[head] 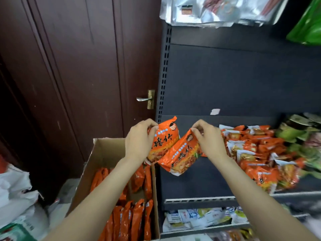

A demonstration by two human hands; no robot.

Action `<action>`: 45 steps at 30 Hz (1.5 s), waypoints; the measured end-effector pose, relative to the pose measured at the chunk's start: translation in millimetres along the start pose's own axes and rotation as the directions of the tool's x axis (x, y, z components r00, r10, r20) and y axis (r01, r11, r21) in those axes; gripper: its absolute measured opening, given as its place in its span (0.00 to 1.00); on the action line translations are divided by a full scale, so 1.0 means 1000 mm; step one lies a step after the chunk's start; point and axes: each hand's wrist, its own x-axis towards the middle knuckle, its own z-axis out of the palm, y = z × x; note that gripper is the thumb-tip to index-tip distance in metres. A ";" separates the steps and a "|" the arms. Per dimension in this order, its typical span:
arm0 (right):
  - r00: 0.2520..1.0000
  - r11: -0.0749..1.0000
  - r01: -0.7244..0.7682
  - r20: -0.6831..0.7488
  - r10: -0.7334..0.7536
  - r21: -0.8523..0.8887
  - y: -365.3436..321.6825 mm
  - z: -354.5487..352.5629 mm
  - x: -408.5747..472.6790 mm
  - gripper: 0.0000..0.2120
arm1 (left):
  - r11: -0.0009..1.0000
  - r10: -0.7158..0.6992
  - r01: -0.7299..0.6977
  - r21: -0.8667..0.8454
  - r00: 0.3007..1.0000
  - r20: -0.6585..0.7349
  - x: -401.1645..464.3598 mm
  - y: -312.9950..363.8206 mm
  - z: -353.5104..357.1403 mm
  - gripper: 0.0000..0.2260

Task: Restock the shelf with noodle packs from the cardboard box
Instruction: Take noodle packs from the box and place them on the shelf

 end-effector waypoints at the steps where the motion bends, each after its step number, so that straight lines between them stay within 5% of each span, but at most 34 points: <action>1: 1.000 1.000 -0.018 -0.003 0.018 -0.006 0.013 -0.005 0.003 0.05 | 1.000 0.010 -0.010 -0.004 1.000 0.008 0.004 0.006 0.010 0.05; 18: 0.970 0.980 -0.196 0.141 0.198 -0.029 0.223 0.006 0.089 0.05 | 0.991 -0.114 0.115 0.068 0.993 -0.020 0.059 0.038 0.183 0.05; 26: 0.935 0.969 -0.189 0.274 0.227 -0.156 0.246 0.018 0.095 0.24 | 0.997 -0.038 0.033 0.063 0.995 0.090 0.061 0.043 0.189 0.04; 30: 0.949 0.989 -0.147 0.278 0.146 -0.020 0.244 0.010 0.083 0.27 | 0.999 0.003 -0.009 0.031 0.979 0.205 0.059 0.049 0.198 0.04; 34: 0.870 0.979 -0.144 0.490 0.056 0.145 0.241 -0.005 0.075 0.32 | 0.995 -0.038 0.062 -0.084 0.963 0.267 0.057 0.053 0.222 0.04; 40: 0.867 0.980 -0.190 0.480 0.137 0.063 0.250 -0.016 0.068 0.24 | 0.958 -0.127 0.206 -0.197 0.926 0.355 0.046 0.051 0.268 0.04; 45: 0.869 0.987 -0.136 0.468 0.159 -0.083 0.262 0.000 0.067 0.26 | 0.944 -0.274 0.323 -0.062 0.878 0.393 0.043 0.036 0.295 0.04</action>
